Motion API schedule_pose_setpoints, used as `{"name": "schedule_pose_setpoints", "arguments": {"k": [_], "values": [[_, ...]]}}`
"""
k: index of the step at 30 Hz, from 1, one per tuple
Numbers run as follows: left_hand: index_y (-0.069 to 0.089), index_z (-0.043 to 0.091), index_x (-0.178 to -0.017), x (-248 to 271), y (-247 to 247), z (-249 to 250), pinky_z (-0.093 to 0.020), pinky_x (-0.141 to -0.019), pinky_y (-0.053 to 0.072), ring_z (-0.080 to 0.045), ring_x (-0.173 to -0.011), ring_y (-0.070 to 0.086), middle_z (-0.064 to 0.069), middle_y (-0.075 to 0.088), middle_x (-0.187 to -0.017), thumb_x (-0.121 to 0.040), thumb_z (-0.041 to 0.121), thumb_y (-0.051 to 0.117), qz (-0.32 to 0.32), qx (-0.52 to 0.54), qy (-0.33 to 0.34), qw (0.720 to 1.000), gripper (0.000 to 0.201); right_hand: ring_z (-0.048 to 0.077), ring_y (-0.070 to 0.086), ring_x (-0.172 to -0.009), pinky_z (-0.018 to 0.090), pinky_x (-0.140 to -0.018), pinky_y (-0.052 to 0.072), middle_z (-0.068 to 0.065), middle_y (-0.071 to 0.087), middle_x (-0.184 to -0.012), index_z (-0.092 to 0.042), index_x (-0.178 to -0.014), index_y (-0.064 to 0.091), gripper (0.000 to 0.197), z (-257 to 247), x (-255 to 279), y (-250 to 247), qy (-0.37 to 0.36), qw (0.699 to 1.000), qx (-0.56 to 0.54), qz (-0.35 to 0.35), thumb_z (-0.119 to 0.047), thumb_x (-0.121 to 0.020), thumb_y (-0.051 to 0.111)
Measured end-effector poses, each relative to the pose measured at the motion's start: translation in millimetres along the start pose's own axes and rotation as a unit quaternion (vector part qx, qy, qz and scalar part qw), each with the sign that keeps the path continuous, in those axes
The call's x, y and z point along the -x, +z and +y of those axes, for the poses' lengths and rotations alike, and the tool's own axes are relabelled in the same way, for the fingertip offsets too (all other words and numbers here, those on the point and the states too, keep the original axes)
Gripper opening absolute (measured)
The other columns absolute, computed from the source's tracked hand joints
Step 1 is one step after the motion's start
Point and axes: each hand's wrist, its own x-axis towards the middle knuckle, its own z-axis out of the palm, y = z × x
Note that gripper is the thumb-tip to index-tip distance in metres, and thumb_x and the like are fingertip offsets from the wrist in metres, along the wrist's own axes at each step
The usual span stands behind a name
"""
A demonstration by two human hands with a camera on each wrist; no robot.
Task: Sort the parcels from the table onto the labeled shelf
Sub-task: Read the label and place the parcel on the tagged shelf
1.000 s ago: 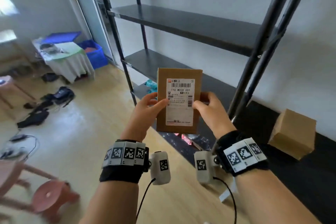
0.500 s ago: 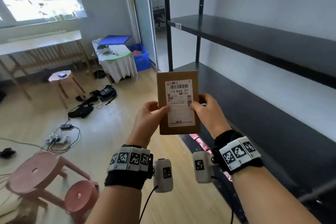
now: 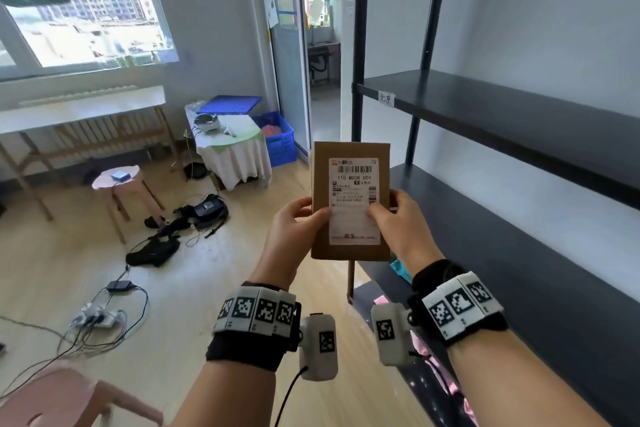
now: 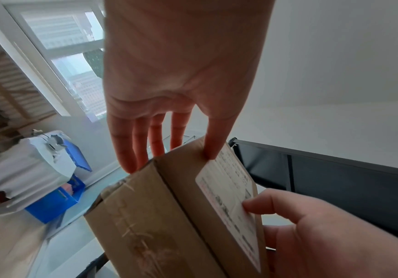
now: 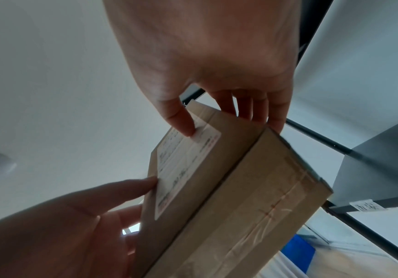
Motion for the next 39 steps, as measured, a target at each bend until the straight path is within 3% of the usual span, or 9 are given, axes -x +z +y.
{"name": "schedule_pose_setpoints", "arguments": {"k": [4, 8, 12, 15, 23, 27, 31, 35, 39], "values": [[0.062, 0.012, -0.134, -72, -18, 10, -0.016, -0.064, 0.058, -0.015, -0.097, 0.073, -0.008, 0.074, -0.113, -0.093, 0.023, 0.066, -0.048, -0.017, 0.029, 0.998, 0.042, 0.013, 0.066, -0.096, 0.02, -0.069, 0.051, -0.008, 0.068, -0.101, -0.027, -0.105, 0.06, 0.011, -19, -47, 27, -0.014, 0.999, -0.011, 0.034, -0.03, -0.096, 0.056], [0.061, 0.013, -0.135, -144, -31, 28, -0.026, -0.077, 0.061, -0.016, -0.098, 0.073, -0.005, 0.073, -0.115, -0.092, 0.027, 0.068, -0.082, -0.036, 0.048, 0.995, 0.047, 0.01, 0.063, -0.092, 0.019, -0.064, 0.049, -0.002, 0.063, -0.107, -0.031, -0.099, 0.058, 0.008, -40, -93, 55, -0.01, 0.994, 0.012, 0.111, -0.035, -0.091, 0.056], [0.055, 0.014, -0.139, -198, -32, 52, -0.018, -0.064, 0.055, -0.012, -0.095, 0.07, -0.003, 0.069, -0.12, -0.093, 0.029, 0.066, -0.109, -0.043, 0.07, 0.991, 0.049, 0.006, 0.06, -0.082, 0.015, -0.058, 0.046, -0.011, 0.062, -0.093, -0.033, -0.086, 0.054, 0.007, -62, -128, 69, -0.009, 0.985, 0.013, 0.171, -0.029, -0.093, 0.056], [0.055, 0.015, -0.127, -229, -24, 70, -0.024, -0.067, 0.058, -0.015, -0.094, 0.069, -0.002, 0.066, -0.118, -0.092, 0.032, 0.067, -0.113, -0.043, 0.094, 0.988, 0.04, 0.006, 0.064, -0.086, 0.018, -0.063, 0.052, -0.005, 0.066, -0.102, -0.03, -0.098, 0.061, 0.011, -73, -151, 71, -0.004, 0.974, -0.006, 0.225, -0.031, -0.088, 0.057], [0.058, 0.021, -0.107, -293, 29, 115, -0.038, -0.084, 0.059, -0.019, -0.097, 0.07, 0.003, 0.068, -0.101, -0.092, 0.033, 0.065, -0.171, -0.02, 0.138, 0.975, 0.02, 0.01, 0.067, -0.093, 0.03, -0.076, 0.058, -0.005, 0.066, -0.106, -0.018, -0.113, 0.052, 0.033, -98, -215, 35, -0.026, 0.946, -0.036, 0.322, -0.03, -0.084, 0.064], [0.064, 0.018, -0.118, -319, 61, 139, -0.035, -0.086, 0.058, -0.021, -0.098, 0.072, -0.002, 0.073, -0.107, -0.092, 0.027, 0.061, -0.203, 0.006, 0.147, 0.968, 0.028, 0.01, 0.065, -0.088, 0.025, -0.067, 0.053, -0.001, 0.063, -0.101, -0.01, -0.11, 0.049, 0.034, -107, -245, 3, -0.044, 0.935, -0.044, 0.349, -0.028, -0.086, 0.065], [0.076, 0.032, -0.094, -341, 89, 157, -0.04, -0.09, 0.059, -0.023, -0.097, 0.074, 0.0, 0.079, -0.098, -0.091, 0.019, 0.051, -0.254, 0.011, 0.153, 0.955, 0.028, 0.01, 0.061, -0.091, 0.021, -0.065, 0.046, -0.001, 0.062, -0.106, -0.012, -0.115, 0.051, 0.039, -107, -271, -25, -0.046, 0.93, -0.013, 0.364, -0.038, -0.089, 0.062], [0.068, 0.019, -0.119, -360, 113, 163, -0.029, -0.073, 0.05, -0.019, -0.095, 0.064, -0.001, 0.071, -0.109, -0.092, 0.026, 0.051, -0.264, 0.011, 0.152, 0.952, 0.033, 0.015, 0.061, -0.103, 0.024, -0.075, 0.047, 0.0, 0.065, -0.115, -0.013, -0.121, 0.06, 0.045, -102, -299, -42, -0.039, 0.93, 0.039, 0.364, -0.046, -0.09, 0.057], [0.058, 0.013, -0.133, -380, 134, 167, -0.031, -0.089, 0.049, -0.019, -0.109, 0.06, -0.002, 0.063, -0.119, -0.098, 0.03, 0.05, -0.268, 0.011, 0.15, 0.952, 0.04, 0.016, 0.06, -0.105, 0.028, -0.082, 0.046, -0.001, 0.064, -0.116, -0.012, -0.125, 0.058, 0.046, -101, -320, -50, -0.014, 0.929, 0.047, 0.367, -0.046, -0.093, 0.053]]}}
